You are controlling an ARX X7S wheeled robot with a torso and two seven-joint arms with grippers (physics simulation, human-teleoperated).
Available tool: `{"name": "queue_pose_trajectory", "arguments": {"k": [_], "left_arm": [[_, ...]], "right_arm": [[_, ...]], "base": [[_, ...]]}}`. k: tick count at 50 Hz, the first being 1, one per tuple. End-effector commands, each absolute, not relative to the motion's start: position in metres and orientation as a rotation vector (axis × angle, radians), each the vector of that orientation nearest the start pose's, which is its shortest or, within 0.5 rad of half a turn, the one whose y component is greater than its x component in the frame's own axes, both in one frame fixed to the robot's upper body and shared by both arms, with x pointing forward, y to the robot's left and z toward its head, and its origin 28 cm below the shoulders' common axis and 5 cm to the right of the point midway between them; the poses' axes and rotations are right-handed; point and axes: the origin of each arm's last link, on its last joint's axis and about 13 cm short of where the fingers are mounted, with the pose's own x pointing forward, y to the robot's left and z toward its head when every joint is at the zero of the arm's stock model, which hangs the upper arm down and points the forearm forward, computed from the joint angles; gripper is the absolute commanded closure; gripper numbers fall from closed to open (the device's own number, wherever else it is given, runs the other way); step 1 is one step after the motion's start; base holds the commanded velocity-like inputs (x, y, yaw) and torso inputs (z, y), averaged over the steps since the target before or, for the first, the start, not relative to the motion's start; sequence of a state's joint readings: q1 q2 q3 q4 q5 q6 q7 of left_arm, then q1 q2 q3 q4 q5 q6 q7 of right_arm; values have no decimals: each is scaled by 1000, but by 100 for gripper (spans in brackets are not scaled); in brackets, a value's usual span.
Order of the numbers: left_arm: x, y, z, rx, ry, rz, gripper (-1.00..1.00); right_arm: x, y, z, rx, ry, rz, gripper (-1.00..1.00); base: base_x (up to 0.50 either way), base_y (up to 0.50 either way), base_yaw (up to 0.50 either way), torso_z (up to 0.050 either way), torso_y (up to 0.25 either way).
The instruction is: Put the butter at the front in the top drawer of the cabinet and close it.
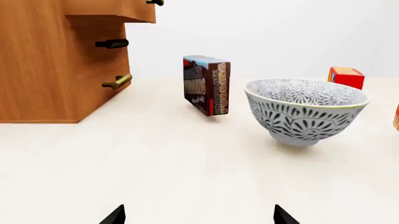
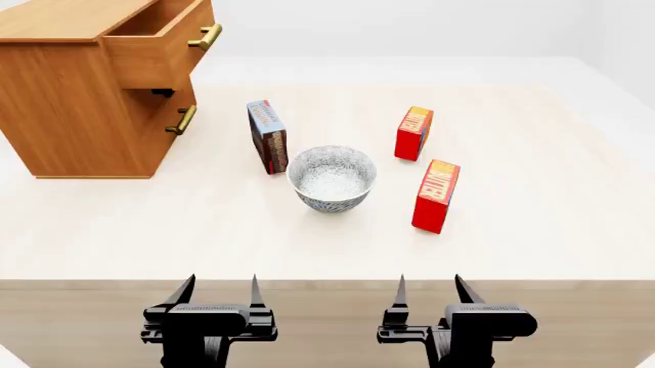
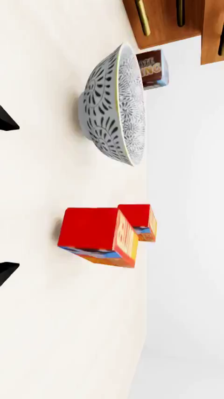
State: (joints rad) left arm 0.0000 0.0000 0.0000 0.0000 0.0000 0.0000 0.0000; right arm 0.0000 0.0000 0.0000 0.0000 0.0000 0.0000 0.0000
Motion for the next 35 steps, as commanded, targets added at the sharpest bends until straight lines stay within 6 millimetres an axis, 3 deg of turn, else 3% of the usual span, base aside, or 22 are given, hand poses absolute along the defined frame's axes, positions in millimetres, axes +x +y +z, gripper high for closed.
{"name": "queue_pose_trajectory", "arguments": {"k": [1, 9, 14, 25, 35], "left_arm": [[211, 206, 16, -6, -4, 3, -100], [228, 210, 68, -31, -23, 23, -100], [244, 208, 119, -48, -78, 25, -100], [259, 207, 190, -59, -248, -17, -100], [273, 213, 269, 3, -454, 1, -100]], "right_arm": [[211, -97, 15, -2, -9, -1, -100], [220, -94, 42, -25, -42, 8, -100], [233, -89, 81, -64, -107, 42, -100], [249, -92, 161, -144, -280, 92, -100], [268, -101, 229, -183, -383, 98, -100]], "base": [[0, 0, 0, 0, 0], [0, 0, 0, 0, 0], [0, 0, 0, 0, 0], [0, 0, 0, 0, 0], [0, 0, 0, 0, 0]]}}
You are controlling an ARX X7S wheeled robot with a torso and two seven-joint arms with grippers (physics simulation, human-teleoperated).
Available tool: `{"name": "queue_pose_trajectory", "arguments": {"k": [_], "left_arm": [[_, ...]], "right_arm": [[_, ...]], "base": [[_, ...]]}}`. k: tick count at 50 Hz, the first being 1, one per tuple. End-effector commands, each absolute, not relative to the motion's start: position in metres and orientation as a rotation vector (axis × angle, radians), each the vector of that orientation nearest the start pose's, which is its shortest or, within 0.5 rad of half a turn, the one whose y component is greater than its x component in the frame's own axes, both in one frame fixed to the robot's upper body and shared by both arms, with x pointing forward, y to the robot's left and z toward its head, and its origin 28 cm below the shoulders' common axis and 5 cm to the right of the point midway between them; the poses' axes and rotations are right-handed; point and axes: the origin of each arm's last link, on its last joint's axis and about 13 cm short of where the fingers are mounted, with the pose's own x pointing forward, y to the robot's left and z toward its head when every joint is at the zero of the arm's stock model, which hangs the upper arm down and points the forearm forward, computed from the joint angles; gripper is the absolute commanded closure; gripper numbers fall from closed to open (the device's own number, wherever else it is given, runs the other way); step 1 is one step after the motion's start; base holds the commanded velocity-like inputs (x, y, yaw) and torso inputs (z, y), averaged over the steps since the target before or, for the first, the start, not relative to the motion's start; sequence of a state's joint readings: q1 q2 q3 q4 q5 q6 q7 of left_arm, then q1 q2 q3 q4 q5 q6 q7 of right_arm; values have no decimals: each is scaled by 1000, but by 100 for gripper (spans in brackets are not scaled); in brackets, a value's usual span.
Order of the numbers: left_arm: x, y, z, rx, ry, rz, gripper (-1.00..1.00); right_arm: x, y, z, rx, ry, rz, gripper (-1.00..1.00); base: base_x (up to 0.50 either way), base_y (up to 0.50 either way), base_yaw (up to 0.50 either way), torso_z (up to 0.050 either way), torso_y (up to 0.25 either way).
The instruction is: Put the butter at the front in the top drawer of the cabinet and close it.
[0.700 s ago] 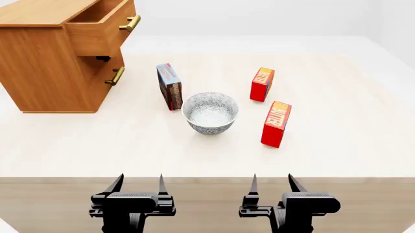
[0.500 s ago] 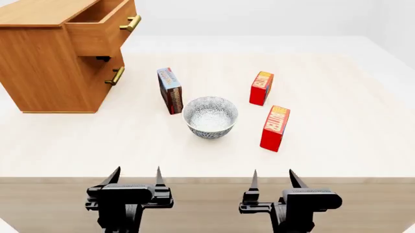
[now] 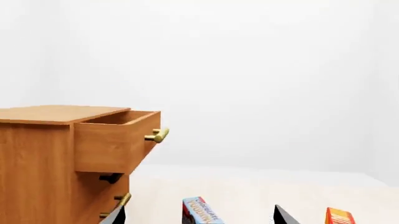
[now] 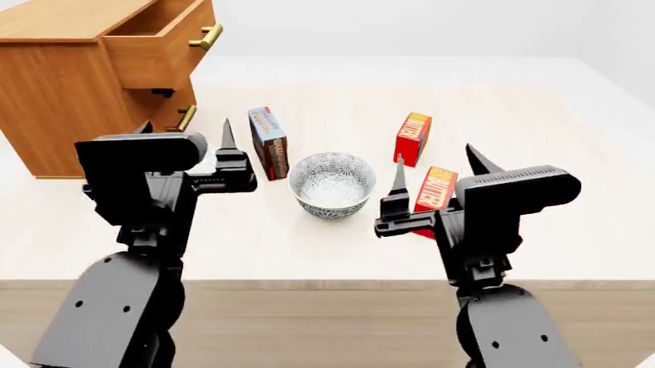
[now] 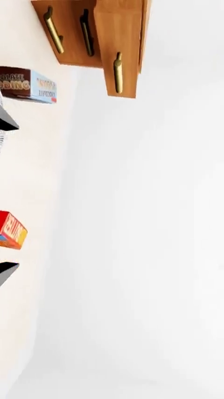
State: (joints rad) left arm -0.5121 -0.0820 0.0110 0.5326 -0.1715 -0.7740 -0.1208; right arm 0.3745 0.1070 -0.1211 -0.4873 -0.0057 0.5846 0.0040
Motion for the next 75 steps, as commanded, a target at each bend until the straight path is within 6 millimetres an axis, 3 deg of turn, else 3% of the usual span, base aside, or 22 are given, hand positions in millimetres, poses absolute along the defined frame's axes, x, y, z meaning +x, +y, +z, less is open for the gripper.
{"name": "queue_pose_trajectory", "arguments": {"k": [1, 5, 11, 26, 48, 75], "left_arm": [[273, 214, 277, 0, -471, -3, -100], [275, 215, 307, -13, -552, -46, -100], [280, 217, 333, 36, -605, -69, -100], [290, 223, 396, -20, -493, -87, -100], [306, 223, 429, -26, -397, -90, -100], [303, 219, 426, -42, -410, -119, -100]], "right_arm": [[269, -102, 235, -179, -392, 101, -100], [272, -107, 261, -163, -423, 109, -100], [274, -114, 289, -158, -459, 104, -100], [268, -125, 342, -71, -370, 123, -100], [274, -130, 376, -16, -292, 140, -100], [265, -123, 380, 9, -324, 200, -100]], "base": [[0, 0, 0, 0, 0], [0, 0, 0, 0, 0], [0, 0, 0, 0, 0], [0, 0, 0, 0, 0], [0, 0, 0, 0, 0], [425, 0, 0, 0, 0]]}}
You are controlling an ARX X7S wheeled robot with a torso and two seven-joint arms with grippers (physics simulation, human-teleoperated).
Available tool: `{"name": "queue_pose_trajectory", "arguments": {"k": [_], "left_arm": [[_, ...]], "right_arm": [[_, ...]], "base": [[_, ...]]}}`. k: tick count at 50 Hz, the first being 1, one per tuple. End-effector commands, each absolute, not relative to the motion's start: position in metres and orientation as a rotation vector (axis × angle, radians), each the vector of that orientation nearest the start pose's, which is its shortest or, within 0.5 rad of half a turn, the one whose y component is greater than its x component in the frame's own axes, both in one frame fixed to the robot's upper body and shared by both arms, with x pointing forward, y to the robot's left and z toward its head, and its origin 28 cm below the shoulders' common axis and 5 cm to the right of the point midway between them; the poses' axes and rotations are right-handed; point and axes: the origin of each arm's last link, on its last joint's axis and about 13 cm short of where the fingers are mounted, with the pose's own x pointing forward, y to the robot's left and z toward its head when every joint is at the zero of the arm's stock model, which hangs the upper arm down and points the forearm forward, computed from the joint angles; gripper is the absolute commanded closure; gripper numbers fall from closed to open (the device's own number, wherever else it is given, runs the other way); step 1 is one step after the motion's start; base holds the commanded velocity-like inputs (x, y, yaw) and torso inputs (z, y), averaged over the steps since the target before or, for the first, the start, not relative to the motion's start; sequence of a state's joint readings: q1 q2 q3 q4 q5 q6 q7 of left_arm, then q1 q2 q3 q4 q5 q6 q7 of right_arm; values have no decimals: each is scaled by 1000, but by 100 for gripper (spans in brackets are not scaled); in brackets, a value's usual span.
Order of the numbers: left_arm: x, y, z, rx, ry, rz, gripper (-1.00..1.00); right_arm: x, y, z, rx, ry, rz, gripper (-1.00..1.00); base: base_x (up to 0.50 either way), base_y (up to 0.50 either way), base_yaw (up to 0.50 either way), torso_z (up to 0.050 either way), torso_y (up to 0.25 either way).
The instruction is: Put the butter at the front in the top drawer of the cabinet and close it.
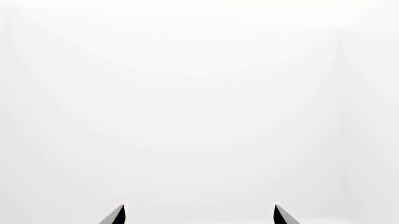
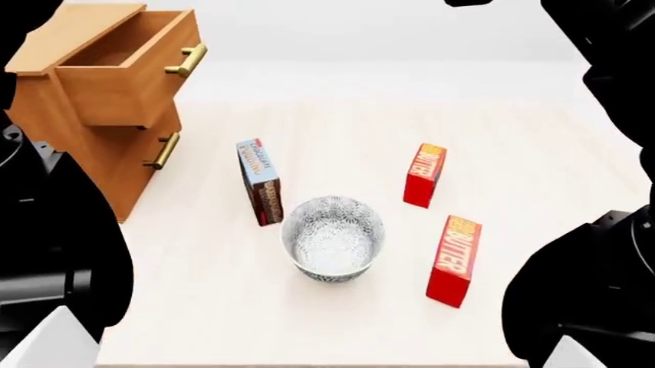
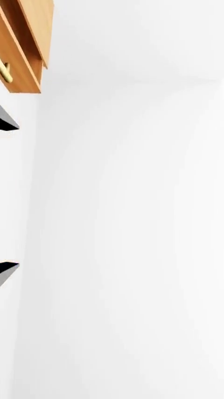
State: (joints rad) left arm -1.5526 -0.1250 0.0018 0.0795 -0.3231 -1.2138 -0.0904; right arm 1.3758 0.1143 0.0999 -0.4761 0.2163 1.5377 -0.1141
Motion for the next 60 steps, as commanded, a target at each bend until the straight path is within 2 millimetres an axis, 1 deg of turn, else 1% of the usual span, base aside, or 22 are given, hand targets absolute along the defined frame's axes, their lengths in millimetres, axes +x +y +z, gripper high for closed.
{"name": "queue_pose_trajectory", "arguments": {"k": [1, 26, 37, 41, 45, 51, 54, 57, 58, 60], "left_arm": [[303, 219, 426, -42, -409, -120, -100], [300, 216, 426, -47, -408, -142, -100], [296, 215, 427, -12, -398, -151, -100], [290, 217, 430, 48, -337, -170, -100], [279, 221, 442, 139, -248, -209, -100], [265, 229, 474, 310, -100, -193, -100], [260, 233, 493, 371, 7, -179, -100], [259, 237, 509, 328, 131, -130, -100], [258, 238, 512, 344, 152, -134, -100], [258, 240, 520, 377, 247, -152, -100]], "right_arm": [[265, -122, 380, 9, -324, 201, -100], [260, -121, 381, -3, -326, 207, -100], [254, -122, 381, -6, -344, 221, -100], [252, -123, 380, -5, -349, 227, -100], [250, -124, 381, -7, -353, 229, -100], [249, -127, 379, 1, -355, 223, -100], [248, -127, 379, 5, -357, 224, -100], [247, -128, 379, 3, -359, 225, -100], [246, -128, 379, 4, -359, 226, -100], [245, -128, 379, 4, -360, 226, -100]], "base": [[500, 0, 0, 0, 0], [468, 0, 0, 0, 1], [0, 0, 0, 0, 1], [0, 0, 0, 0, 0], [0, 0, 0, 0, 0], [0, 0, 0, 0, 0], [0, 0, 0, 0, 0], [0, 0, 0, 0, 0], [0, 0, 0, 0, 0], [0, 0, 0, 0, 0]]}}
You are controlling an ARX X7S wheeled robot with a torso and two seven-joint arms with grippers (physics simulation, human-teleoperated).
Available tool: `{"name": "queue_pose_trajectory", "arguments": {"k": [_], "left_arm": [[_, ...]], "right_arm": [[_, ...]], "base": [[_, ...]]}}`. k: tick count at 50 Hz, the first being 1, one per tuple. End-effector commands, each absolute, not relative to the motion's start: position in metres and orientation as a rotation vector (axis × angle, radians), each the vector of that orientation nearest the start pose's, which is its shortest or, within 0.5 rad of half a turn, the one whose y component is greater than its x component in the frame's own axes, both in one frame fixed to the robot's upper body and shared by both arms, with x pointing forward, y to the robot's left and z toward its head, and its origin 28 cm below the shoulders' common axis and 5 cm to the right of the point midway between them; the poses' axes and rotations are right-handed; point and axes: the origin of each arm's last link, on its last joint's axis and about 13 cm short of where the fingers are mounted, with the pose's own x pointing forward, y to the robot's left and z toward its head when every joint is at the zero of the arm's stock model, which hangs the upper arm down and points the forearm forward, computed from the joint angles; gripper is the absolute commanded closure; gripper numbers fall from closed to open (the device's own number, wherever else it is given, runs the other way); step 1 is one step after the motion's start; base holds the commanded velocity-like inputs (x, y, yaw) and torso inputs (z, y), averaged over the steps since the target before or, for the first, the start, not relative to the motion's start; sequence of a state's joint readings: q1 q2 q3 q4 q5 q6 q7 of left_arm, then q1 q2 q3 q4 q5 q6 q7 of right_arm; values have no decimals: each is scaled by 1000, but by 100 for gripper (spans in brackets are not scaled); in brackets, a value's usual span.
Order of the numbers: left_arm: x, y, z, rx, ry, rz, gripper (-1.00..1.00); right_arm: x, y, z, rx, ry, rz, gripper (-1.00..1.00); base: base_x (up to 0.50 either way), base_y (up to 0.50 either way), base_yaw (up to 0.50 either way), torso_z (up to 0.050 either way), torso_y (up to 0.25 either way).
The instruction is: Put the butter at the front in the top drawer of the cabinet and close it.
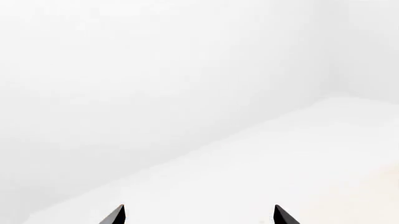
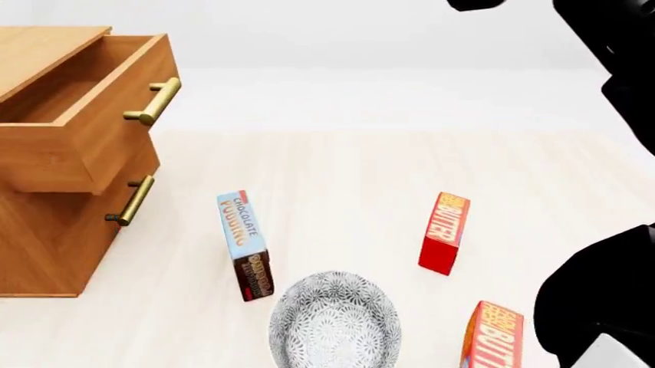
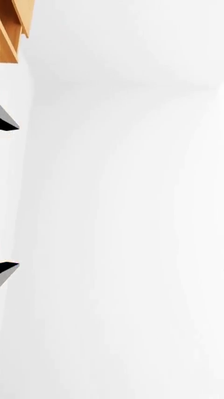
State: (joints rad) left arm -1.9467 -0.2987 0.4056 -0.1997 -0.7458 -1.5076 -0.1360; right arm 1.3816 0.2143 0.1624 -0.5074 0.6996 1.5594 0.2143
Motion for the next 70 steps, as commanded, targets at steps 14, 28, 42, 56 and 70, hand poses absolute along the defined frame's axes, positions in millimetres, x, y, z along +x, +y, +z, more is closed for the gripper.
{"name": "queue_pose_trajectory", "arguments": {"k": [14, 28, 42, 56, 70], "left_arm": [[276, 258, 539, 198, 382, -169, -100], [309, 273, 504, 74, 400, -89, -100], [328, 277, 481, 59, 397, 16, -100], [338, 277, 469, 99, 409, 122, -100], [344, 282, 455, 65, 442, 152, -100]], "right_arm": [[246, -132, 372, 26, -361, 232, -100], [250, -131, 361, 43, -343, 244, -100], [255, -128, 351, 72, -331, 266, -100], [260, -126, 345, 85, -327, 279, -100], [259, -127, 341, 94, -323, 281, -100]], "base": [[0, 0, 0, 0, 0], [0, 0, 0, 0, 0], [0, 0, 0, 0, 0], [0, 0, 0, 0, 0], [0, 0, 0, 0, 0]]}}
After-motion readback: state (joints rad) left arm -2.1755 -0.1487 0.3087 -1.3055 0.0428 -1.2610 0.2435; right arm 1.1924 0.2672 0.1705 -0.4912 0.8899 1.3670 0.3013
